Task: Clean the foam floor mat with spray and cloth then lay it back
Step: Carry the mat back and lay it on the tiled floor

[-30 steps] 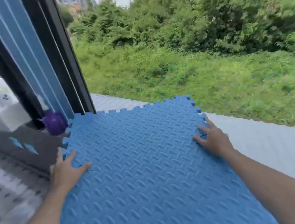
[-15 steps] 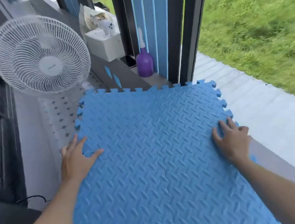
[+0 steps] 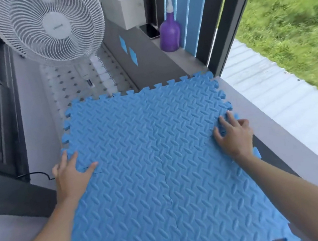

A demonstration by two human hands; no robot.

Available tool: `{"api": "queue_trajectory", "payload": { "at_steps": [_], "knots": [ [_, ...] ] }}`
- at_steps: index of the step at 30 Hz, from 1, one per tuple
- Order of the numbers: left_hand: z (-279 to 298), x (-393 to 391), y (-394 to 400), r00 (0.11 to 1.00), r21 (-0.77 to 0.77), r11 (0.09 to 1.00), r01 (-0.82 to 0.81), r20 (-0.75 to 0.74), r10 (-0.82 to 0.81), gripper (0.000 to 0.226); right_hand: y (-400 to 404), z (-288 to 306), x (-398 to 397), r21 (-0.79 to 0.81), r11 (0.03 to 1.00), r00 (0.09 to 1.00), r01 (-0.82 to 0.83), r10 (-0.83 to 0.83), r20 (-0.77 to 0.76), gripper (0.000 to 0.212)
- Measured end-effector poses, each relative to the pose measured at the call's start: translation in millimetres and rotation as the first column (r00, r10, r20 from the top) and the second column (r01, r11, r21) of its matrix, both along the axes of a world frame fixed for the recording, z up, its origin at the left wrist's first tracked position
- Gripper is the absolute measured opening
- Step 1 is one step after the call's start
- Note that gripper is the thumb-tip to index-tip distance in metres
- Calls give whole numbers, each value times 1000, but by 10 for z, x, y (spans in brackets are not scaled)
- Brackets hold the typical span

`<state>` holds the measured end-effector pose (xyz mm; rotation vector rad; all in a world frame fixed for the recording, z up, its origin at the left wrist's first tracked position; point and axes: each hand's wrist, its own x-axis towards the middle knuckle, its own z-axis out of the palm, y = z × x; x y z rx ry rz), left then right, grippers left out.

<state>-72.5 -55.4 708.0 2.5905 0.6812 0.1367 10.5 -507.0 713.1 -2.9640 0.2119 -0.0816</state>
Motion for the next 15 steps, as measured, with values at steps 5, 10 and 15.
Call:
{"api": "queue_trajectory", "payload": {
  "at_steps": [5, 10, 15],
  "knots": [
    [-748, -124, 284, 997, 13, 998, -67, 35, 67, 75, 279, -650, 145, 14, 985, 970, -172, 167, 175, 57],
    [-2043, -434, 512, 984, 49, 987, -150, 103, 145, 87, 436, -1787, 208, 21, 949, 909, -316, 296, 294, 49],
    [-3275, -460, 527, 979, 58, 980, -192, 74, 188, 86, 528, -3135, 374, 19, 929, 901, -370, 354, 249, 45]
  ]
}}
